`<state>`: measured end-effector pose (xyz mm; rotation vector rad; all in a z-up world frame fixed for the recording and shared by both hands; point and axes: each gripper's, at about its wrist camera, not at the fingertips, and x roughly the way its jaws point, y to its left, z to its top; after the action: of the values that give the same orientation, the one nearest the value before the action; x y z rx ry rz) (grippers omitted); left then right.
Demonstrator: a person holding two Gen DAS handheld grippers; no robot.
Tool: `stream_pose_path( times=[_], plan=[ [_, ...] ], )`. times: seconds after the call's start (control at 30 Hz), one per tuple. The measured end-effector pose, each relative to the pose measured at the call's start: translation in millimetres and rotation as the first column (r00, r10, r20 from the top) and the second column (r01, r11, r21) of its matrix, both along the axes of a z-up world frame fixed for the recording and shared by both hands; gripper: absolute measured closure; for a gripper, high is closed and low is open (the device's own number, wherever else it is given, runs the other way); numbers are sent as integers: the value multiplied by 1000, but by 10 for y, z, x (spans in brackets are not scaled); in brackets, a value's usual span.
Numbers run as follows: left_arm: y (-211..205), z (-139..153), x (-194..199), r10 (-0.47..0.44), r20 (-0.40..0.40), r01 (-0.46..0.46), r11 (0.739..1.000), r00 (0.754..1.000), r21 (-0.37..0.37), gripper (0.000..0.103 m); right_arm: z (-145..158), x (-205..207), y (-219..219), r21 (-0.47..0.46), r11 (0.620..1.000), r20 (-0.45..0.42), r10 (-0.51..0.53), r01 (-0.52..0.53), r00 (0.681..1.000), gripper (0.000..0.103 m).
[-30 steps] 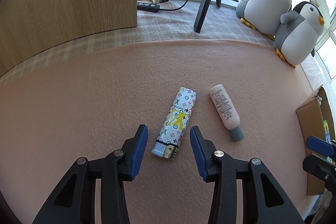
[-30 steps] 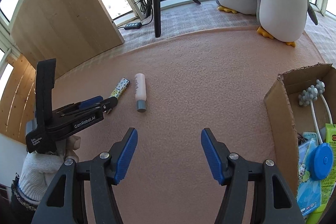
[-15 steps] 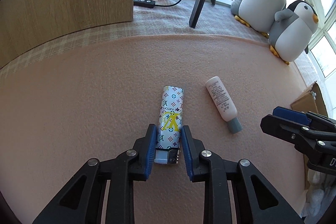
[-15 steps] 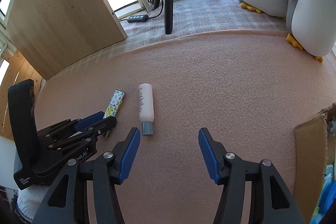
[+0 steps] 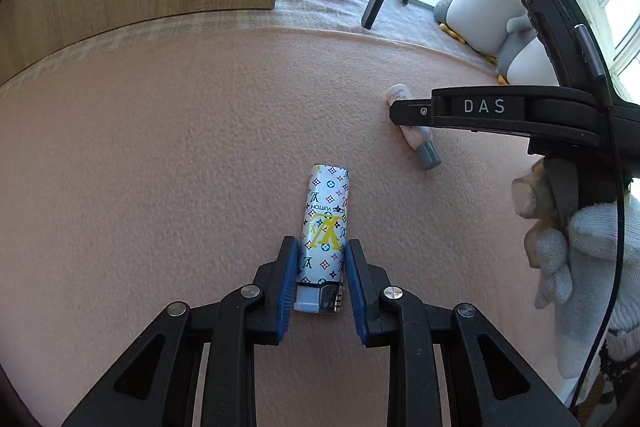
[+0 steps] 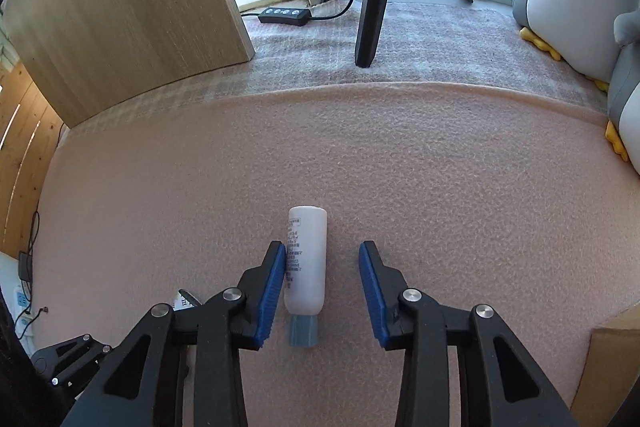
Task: Organize objects
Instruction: 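Lift the lighter with the left tool while the right tool grasps the white lotion bottle, then carry the lighter and the lotion bottle toward the box with both tools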
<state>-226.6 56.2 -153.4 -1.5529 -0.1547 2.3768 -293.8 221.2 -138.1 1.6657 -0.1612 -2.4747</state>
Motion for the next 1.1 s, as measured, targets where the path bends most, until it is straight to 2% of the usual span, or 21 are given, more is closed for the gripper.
stream_pose_path(
  times=[0.03,0.1,0.27,0.5,0.9,0.97,1.1],
  plan=[
    [-5,1,43,1,1,-1,1000,1000,2,77,6,4,-4,3,1000,1,8,-8,1000,80],
    [0,-7,95,3,3,-3,1000,1000,5,77,9,36,29,-23,1000,13,9,-8,1000,84],
    [38,-15,281,-9,0,9,1000,1000,9,77,26,300,102,-45,999,25,18,-17,1000,84],
    [86,-9,694,-13,9,13,999,1000,43,77,25,1006,133,-85,996,34,34,-31,999,84],
    [464,38,1528,-85,-18,85,996,996,-15,77,41,2125,242,-93,995,22,41,-38,999,84],
    [511,36,1609,-92,-13,92,996,996,-3,77,52,2251,276,-89,995,17,36,-34,999,84],
    [513,32,1685,-75,24,73,995,997,74,77,107,2414,381,-101,995,5,15,-14,1000,84]
  ],
)
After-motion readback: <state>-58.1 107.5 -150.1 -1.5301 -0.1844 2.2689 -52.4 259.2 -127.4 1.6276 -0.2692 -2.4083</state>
